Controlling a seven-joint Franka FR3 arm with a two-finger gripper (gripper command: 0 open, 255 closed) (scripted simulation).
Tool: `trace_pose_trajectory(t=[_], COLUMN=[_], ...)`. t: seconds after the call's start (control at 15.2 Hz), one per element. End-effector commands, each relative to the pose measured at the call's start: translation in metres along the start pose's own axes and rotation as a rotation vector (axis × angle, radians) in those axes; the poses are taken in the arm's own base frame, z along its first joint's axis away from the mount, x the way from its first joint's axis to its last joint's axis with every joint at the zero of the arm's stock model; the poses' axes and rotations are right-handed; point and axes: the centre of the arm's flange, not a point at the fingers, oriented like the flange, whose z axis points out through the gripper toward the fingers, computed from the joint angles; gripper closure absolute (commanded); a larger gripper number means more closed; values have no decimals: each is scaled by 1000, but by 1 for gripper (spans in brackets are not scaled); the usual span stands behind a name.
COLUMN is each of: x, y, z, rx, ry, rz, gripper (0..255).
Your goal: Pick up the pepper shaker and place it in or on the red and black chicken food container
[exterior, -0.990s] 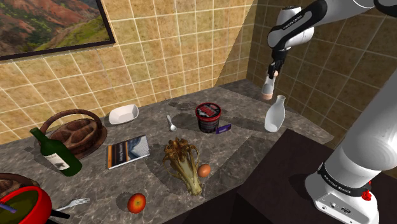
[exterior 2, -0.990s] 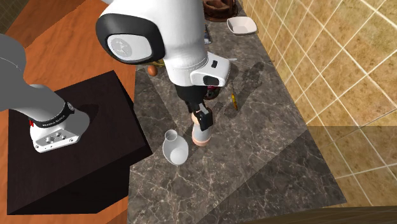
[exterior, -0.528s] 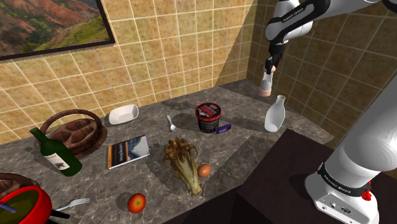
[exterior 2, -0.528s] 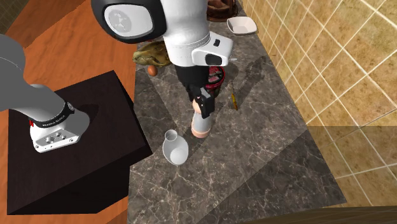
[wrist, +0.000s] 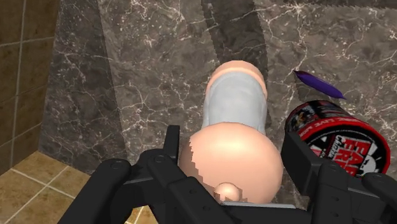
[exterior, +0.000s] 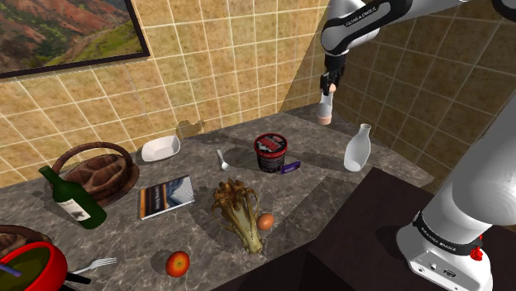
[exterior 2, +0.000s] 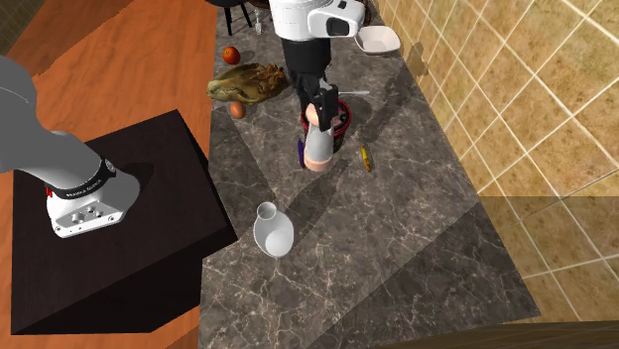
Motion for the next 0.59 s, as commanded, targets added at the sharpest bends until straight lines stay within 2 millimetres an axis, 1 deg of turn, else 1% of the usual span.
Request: trace_pose_trajectory(t=[0.0,0.53], x=[15,76], y=[-18,-99], z=[-9,-40], rx=[0,0], ry=[0,0], rz=[1,1], gripper=[255,255])
